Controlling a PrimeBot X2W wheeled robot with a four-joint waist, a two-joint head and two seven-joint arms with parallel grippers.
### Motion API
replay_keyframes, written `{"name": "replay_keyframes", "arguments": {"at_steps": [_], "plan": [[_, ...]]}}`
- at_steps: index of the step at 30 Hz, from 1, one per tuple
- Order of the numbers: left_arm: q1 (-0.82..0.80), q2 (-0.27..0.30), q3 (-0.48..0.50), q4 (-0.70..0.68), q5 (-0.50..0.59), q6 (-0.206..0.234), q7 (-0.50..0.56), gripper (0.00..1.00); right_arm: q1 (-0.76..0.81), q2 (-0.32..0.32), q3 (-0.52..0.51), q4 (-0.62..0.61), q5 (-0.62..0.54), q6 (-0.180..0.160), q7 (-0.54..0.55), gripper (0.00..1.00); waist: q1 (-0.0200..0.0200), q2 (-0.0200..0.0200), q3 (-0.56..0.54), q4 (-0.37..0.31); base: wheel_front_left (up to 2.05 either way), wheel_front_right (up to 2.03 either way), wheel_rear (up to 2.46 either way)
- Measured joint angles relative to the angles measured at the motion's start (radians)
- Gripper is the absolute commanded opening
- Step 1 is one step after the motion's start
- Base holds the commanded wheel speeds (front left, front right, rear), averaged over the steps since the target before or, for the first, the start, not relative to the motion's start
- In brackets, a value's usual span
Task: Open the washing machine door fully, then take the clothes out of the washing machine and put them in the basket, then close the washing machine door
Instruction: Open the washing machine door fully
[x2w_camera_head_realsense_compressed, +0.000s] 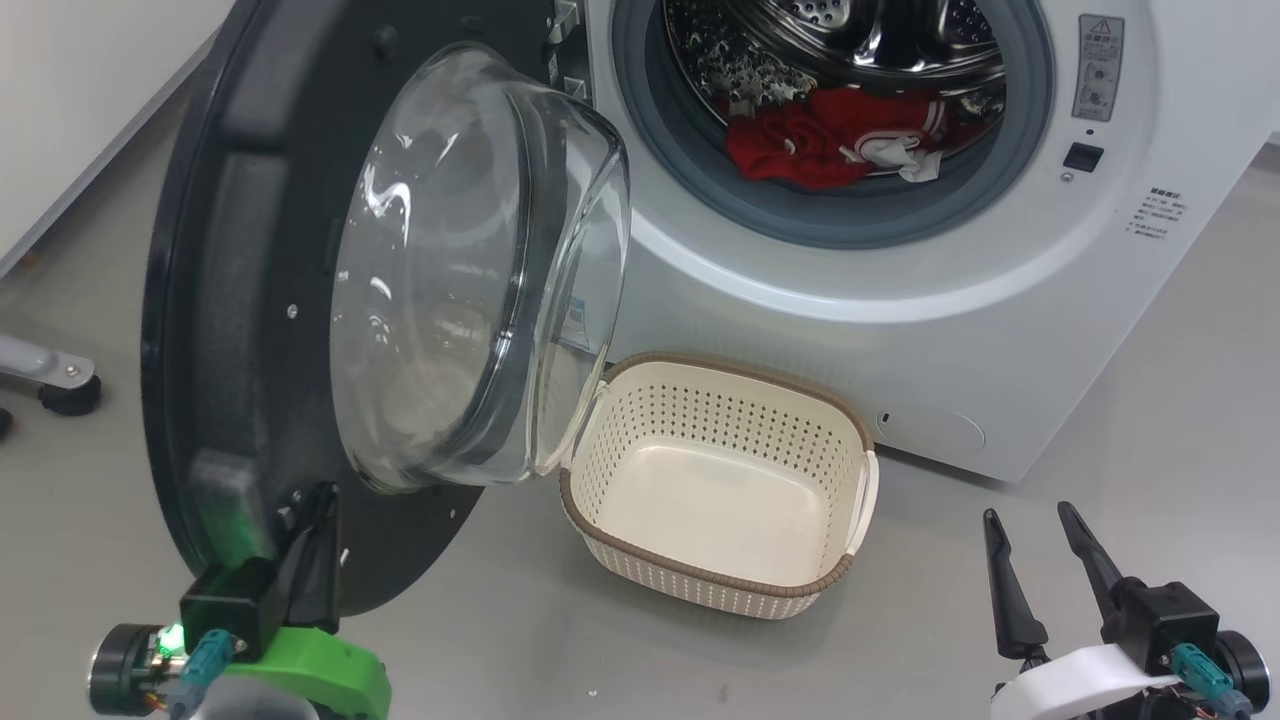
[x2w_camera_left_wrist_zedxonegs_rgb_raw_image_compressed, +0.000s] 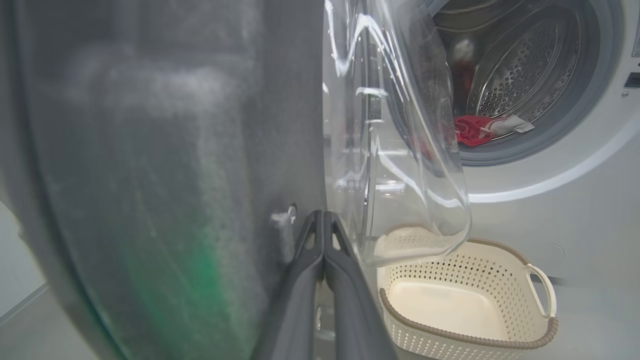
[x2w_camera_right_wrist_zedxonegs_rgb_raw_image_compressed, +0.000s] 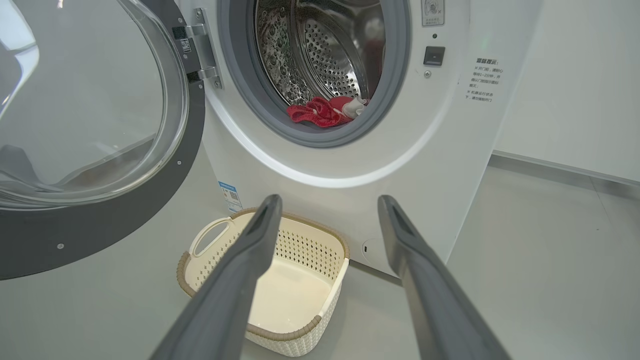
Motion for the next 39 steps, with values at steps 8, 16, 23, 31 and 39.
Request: {"name": "replay_keyframes", "arguments": {"at_steps": [8,16,23,31,39], "plan": [[-0.03,-0.01,0.11,0.058,0.0,0.0,-0.026,0.0,-0.003,-0.001,-0.002,-0.002,-0.016,0.004,0.0,1.0,0.0,0.0,0.024,-0.011,0.0,0.0,0.0],[-0.088,-0.018,0.217,0.118,-0.012,0.003,-0.052,0.0,-0.024,-0.016,-0.007,-0.01,-0.024,0.008,0.0,1.0,0.0,0.0,0.057,-0.024,0.0,0.0,0.0],[-0.151,-0.016,0.275,0.182,-0.028,0.007,-0.072,0.0,-0.048,-0.03,-0.014,-0.019,-0.028,0.009,0.0,1.0,0.0,0.0,0.094,-0.037,0.0,0.0,0.0],[-0.222,-0.012,0.327,0.243,-0.036,0.007,-0.087,0.0,-0.075,-0.043,-0.016,-0.024,-0.033,0.016,0.0,1.0,0.0,0.0,0.129,-0.048,0.0,0.0,0.0],[-0.263,-0.009,0.356,0.299,-0.037,0.007,-0.105,0.0,-0.086,-0.046,-0.021,-0.023,-0.033,0.017,0.0,1.0,0.0,0.0,0.14,-0.063,0.0,0.0,0.0]]}}
